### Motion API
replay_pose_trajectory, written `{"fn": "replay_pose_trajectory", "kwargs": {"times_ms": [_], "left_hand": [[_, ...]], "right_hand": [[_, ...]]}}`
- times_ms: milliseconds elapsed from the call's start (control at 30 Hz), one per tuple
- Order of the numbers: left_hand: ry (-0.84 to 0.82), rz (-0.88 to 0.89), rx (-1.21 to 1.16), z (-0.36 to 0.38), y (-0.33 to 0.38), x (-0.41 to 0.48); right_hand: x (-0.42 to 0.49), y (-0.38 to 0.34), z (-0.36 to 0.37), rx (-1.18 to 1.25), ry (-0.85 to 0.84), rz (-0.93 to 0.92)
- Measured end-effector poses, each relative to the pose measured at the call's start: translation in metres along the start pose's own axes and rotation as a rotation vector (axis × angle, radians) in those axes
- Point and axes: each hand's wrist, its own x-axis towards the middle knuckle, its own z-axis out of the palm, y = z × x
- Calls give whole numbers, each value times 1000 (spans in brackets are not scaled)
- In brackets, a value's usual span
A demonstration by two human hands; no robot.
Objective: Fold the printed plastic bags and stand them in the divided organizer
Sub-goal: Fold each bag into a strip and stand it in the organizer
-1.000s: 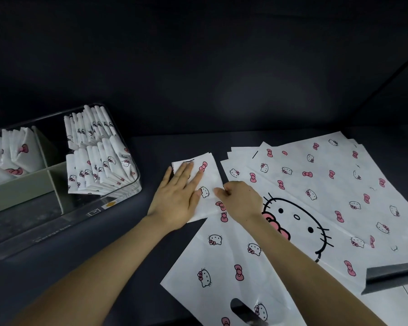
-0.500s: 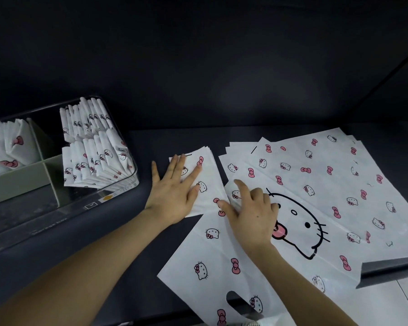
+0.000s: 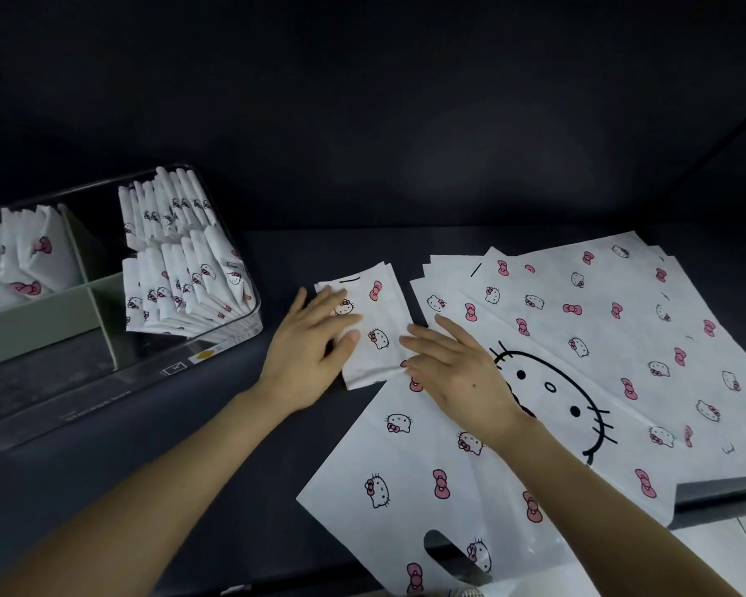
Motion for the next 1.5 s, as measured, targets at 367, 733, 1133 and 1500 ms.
{"fn": "replay_pose_trajectory", "kwargs": {"times_ms": [367,733,1133,1500], "left_hand": [[4,30,-45,-13,3,-40],[139,-457,-243,-7,23,-25],[346,-399,-169,7,24,-19],[405,-119,299,18,10,-15]], "right_hand": [[7,-21,-25,330,-152,314],[49,-11,-18,792,-205,944],[59,-19,-7,442,-207,1148],[47,-25,11,218,-160,1027]]}}
